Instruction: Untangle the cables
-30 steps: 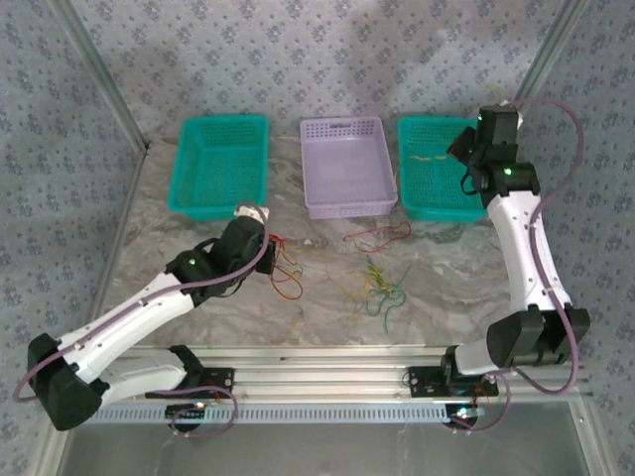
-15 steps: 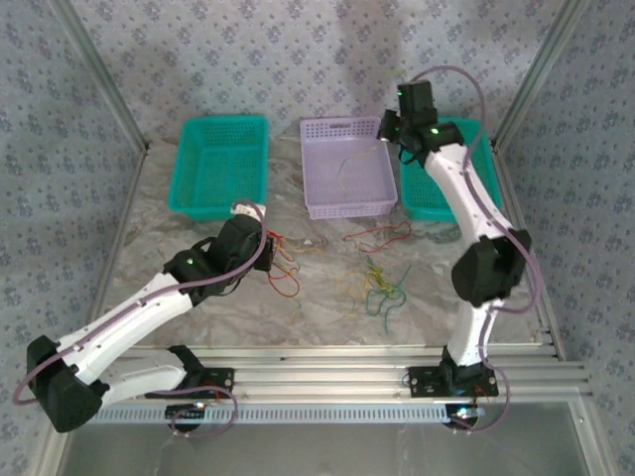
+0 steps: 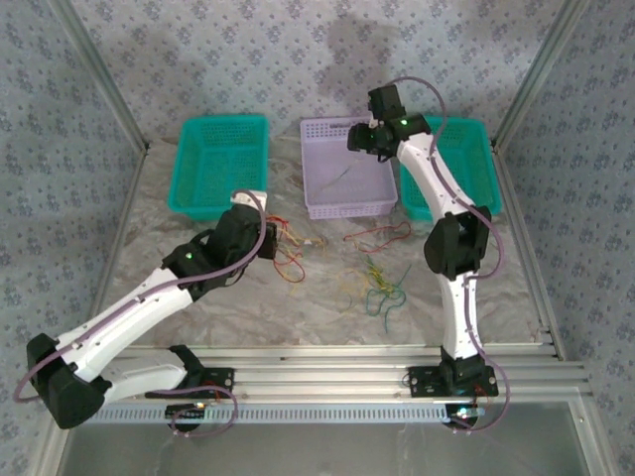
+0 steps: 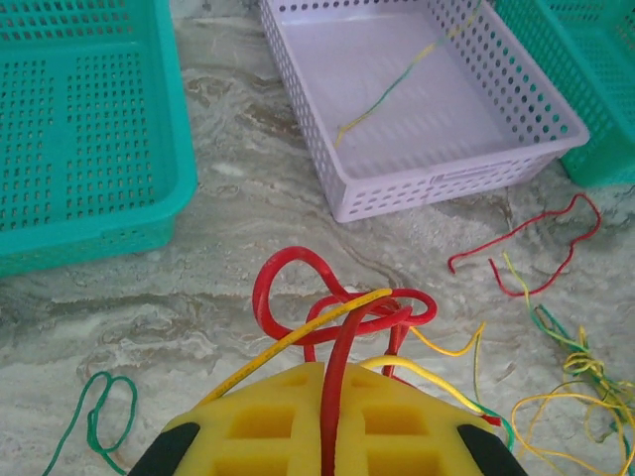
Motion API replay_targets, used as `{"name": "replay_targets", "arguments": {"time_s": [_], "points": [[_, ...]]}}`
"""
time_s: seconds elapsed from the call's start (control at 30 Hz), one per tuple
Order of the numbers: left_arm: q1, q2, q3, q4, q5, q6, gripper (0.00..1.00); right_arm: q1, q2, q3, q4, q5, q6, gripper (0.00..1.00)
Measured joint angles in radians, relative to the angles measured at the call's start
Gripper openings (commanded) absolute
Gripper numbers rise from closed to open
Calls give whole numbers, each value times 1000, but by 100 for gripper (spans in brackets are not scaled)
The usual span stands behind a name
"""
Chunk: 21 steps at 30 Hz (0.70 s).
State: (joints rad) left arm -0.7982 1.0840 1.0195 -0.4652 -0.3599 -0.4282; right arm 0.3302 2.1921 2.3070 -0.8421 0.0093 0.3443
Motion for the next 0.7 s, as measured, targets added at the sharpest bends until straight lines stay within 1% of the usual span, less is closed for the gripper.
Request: {"name": "replay_targets", "arguments": {"time_s": [0.03, 0.13, 0.2, 0.27, 0.37, 0.43, 0.5, 0.63, 0.7], "points": [[0, 0, 4, 5, -2, -2, 0, 3, -23, -11, 5, -3, -3, 78], [0, 0, 9, 10, -14, -16, 0, 13, -130, -86, 23, -16, -17, 81], [0, 0, 10, 11, -23, -30, 0, 20, -203, -119, 31, -30, -20, 82], [0, 0, 12, 10, -30, -45, 0, 29, -293, -174, 56, -51, -20, 80], [0, 0, 17, 5, -30, -67, 0, 60, -480, -363, 129, -92, -20, 76], [0, -2, 17, 5, -30, -79, 0, 111, -612, -515, 176, -128, -17, 72], [0, -3, 17, 5, -31, -89, 0, 178, -716, -652, 224, -166, -13, 71], [0, -5, 17, 4, -35, -105, 0, 315, -871, -922, 320, -241, 6, 68], [0, -5, 17, 3, -43, -114, 0, 350, -919, -1033, 358, -278, 24, 68]]}}
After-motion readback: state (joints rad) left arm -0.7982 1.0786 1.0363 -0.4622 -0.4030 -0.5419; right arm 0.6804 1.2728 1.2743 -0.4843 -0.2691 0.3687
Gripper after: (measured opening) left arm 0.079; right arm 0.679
